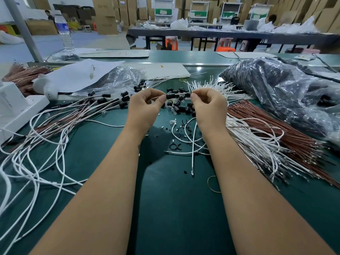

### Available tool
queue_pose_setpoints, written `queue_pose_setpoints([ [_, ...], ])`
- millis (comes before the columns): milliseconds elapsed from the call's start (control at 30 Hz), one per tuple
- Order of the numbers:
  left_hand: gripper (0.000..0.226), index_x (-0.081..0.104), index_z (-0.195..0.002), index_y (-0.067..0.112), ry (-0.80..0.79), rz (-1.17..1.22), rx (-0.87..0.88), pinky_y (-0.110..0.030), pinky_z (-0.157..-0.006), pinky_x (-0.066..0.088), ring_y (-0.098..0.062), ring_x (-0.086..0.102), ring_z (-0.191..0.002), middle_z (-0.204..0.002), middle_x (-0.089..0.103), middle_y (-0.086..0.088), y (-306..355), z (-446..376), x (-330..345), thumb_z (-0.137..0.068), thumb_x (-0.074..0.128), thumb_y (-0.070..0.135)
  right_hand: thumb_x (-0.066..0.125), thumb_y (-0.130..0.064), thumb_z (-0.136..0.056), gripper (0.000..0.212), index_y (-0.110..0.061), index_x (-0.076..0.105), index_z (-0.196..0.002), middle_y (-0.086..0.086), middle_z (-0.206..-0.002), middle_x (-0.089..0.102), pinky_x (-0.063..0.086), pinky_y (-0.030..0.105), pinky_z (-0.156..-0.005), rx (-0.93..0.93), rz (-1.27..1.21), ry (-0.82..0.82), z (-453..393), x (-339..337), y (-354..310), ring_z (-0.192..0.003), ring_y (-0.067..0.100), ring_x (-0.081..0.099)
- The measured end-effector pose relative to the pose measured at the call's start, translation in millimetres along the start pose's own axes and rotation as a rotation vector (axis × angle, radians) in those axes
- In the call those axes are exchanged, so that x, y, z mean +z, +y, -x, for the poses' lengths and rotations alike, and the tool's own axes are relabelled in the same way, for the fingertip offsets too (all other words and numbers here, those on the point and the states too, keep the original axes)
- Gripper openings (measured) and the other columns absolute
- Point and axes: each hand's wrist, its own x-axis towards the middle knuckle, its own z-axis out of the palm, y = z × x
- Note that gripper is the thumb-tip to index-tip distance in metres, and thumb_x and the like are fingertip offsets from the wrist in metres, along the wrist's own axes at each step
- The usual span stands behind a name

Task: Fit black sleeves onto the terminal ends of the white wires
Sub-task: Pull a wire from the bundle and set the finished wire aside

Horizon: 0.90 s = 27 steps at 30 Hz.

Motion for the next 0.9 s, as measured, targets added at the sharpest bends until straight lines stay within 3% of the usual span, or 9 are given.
queue_pose_setpoints([
  [100,0.013,0.067,-0.083,0.023,0.013,-0.011,0.027,-0.031,-0.066,0.045,-0.020,0.050,-0.071,-0.082,0.066,-0.010,-1,0,0,-0.088,0.067,0.011,0.066,-0.010,-0.087,0.007,-0.016,0.069,-0.086,-0.006,-0.078,0.067,0.052,0.019,-0.070,0.014,-0.043,-0.014,0,0,0,-0.071,0.005,0.061],
  [300,0.009,0.068,-0.086,0.019,0.039,-0.017,0.040,-0.028,-0.066,0.048,-0.016,0.054,-0.070,-0.080,0.066,-0.007,-1,0,0,-0.087,0.068,0.010,0.067,-0.008,-0.087,0.015,-0.021,0.064,-0.080,-0.004,-0.075,0.065,0.053,0.020,-0.069,-0.002,-0.110,-0.035,2,-1,-2,-0.069,0.007,0.060],
  [467,0.006,0.068,-0.090,0.013,0.016,-0.055,0.094,-0.013,-0.070,0.047,0.001,0.060,-0.071,-0.080,0.067,0.003,-4,0,1,-0.088,0.067,0.007,0.059,-0.002,-0.092,0.021,-0.020,0.057,-0.083,-0.003,-0.076,0.061,0.049,0.015,-0.063,-0.043,-0.089,-0.066,2,-1,-5,-0.060,0.001,0.057],
  [567,0.007,0.069,-0.090,0.014,0.010,-0.164,0.163,-0.012,-0.071,0.045,-0.003,0.060,-0.076,-0.081,0.066,0.005,-4,1,5,-0.087,0.066,0.007,0.056,-0.001,-0.093,0.024,-0.022,0.053,-0.082,-0.005,-0.074,0.058,0.048,0.016,-0.060,-0.086,-0.025,-0.094,3,1,-6,-0.062,0.005,0.058],
  [667,0.009,0.070,-0.088,0.015,0.015,-0.276,0.257,-0.018,-0.079,0.048,-0.010,0.062,-0.081,-0.083,0.068,0.003,-1,2,8,-0.086,0.066,0.007,0.056,0.000,-0.092,0.025,-0.022,0.052,-0.081,-0.003,-0.074,0.058,0.049,0.027,-0.066,-0.127,0.028,-0.135,7,4,-6,-0.070,0.017,0.058],
  [767,0.007,0.070,-0.089,0.013,0.019,-0.345,0.294,-0.030,-0.085,0.050,-0.012,0.063,-0.086,-0.084,0.068,0.006,1,2,9,-0.086,0.065,0.010,0.056,0.000,-0.092,0.028,-0.024,0.051,-0.078,-0.004,-0.073,0.057,0.049,0.029,-0.067,-0.143,0.044,-0.130,7,4,-5,-0.070,0.019,0.059],
  [900,0.006,0.068,-0.089,0.011,0.006,-0.322,0.274,-0.030,-0.083,0.052,-0.007,0.063,-0.081,-0.081,0.066,0.007,2,5,10,-0.087,0.064,0.008,0.056,-0.001,-0.092,0.031,-0.028,0.050,-0.077,-0.005,-0.072,0.057,0.050,0.031,-0.068,-0.135,0.049,-0.127,6,4,-5,-0.070,0.019,0.060],
])
